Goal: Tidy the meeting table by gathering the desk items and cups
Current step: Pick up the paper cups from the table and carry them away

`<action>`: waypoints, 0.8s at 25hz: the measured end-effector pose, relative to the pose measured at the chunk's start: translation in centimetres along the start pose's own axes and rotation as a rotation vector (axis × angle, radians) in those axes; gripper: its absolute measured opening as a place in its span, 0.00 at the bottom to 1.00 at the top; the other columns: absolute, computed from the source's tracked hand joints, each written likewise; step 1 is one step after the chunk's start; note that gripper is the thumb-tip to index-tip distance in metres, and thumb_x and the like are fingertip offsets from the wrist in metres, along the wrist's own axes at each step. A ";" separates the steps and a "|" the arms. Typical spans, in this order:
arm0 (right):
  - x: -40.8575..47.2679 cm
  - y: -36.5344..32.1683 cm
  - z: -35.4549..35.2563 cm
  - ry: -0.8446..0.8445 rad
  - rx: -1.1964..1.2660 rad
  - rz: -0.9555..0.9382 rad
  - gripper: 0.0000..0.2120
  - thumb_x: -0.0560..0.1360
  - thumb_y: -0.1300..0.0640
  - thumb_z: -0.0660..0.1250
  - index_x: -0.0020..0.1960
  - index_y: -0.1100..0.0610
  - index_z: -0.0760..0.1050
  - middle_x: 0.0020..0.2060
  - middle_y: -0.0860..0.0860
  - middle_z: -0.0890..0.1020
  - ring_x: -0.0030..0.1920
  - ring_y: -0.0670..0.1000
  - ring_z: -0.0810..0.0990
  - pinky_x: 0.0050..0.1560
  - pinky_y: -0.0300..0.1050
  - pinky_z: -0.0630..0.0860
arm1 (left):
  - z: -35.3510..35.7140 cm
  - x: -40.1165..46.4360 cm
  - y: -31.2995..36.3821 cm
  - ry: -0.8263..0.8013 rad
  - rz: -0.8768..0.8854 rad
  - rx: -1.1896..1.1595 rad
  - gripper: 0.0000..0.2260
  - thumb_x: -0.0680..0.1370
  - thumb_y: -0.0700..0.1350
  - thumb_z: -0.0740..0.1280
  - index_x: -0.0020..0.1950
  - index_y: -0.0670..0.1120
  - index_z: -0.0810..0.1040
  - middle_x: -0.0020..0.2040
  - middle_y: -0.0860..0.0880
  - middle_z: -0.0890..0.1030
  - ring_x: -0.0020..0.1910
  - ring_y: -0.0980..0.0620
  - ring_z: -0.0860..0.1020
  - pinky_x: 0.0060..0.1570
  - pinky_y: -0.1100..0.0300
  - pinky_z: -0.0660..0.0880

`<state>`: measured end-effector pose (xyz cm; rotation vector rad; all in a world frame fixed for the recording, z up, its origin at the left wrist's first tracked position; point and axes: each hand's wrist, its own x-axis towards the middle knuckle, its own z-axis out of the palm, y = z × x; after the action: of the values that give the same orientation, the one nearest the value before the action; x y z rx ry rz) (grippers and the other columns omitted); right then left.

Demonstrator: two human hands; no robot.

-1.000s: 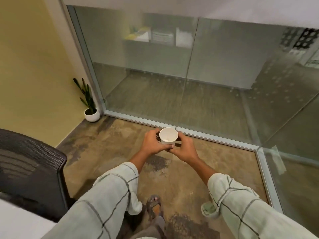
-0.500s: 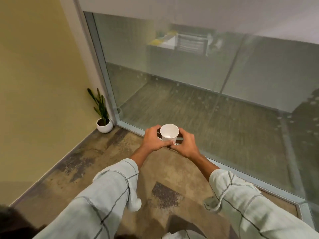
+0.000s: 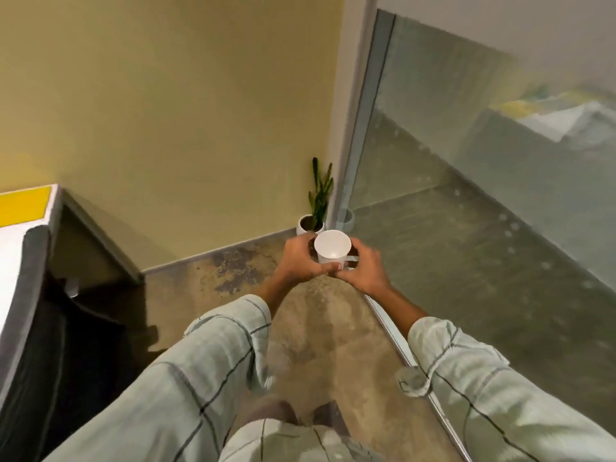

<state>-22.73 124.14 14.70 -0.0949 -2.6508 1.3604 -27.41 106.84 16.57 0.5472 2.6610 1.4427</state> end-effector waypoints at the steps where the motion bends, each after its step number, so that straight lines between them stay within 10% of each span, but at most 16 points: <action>1: 2.0 -0.5 1.0 -0.049 0.001 -0.037 0.37 0.59 0.51 0.82 0.65 0.54 0.74 0.51 0.49 0.82 0.48 0.46 0.81 0.45 0.32 0.78 | -1.0 0.7 -1.1 0.044 -0.040 -0.007 0.30 0.59 0.57 0.81 0.55 0.44 0.80 0.46 0.50 0.84 0.44 0.54 0.81 0.40 0.73 0.72; 5: 9.5 -2.5 6.7 -0.189 0.007 -0.089 0.36 0.60 0.55 0.81 0.66 0.52 0.73 0.55 0.51 0.82 0.53 0.50 0.81 0.53 0.46 0.81 | -5.9 3.7 -5.1 0.192 -0.157 -0.008 0.23 0.59 0.53 0.82 0.47 0.46 0.78 0.39 0.51 0.80 0.37 0.54 0.79 0.33 0.68 0.70; 10: 18.6 -6.9 15.4 -0.332 0.027 -0.272 0.34 0.60 0.58 0.81 0.63 0.56 0.75 0.50 0.48 0.81 0.49 0.46 0.80 0.46 0.31 0.77 | -13.3 7.6 -11.9 0.356 -0.276 0.036 0.27 0.57 0.58 0.78 0.48 0.43 0.79 0.41 0.49 0.82 0.37 0.51 0.80 0.35 0.60 0.75; 20: 32.2 -21.4 34.0 -0.580 0.127 -0.475 0.33 0.58 0.58 0.82 0.62 0.55 0.77 0.47 0.47 0.82 0.46 0.44 0.81 0.45 0.32 0.79 | -33.0 12.0 -22.4 0.620 -0.504 0.155 0.26 0.61 0.54 0.80 0.52 0.43 0.78 0.45 0.47 0.81 0.42 0.49 0.78 0.39 0.57 0.74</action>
<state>-59.94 88.51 16.23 1.0187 -2.7117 1.5384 -52.16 73.38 17.94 -0.6436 3.0277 1.4090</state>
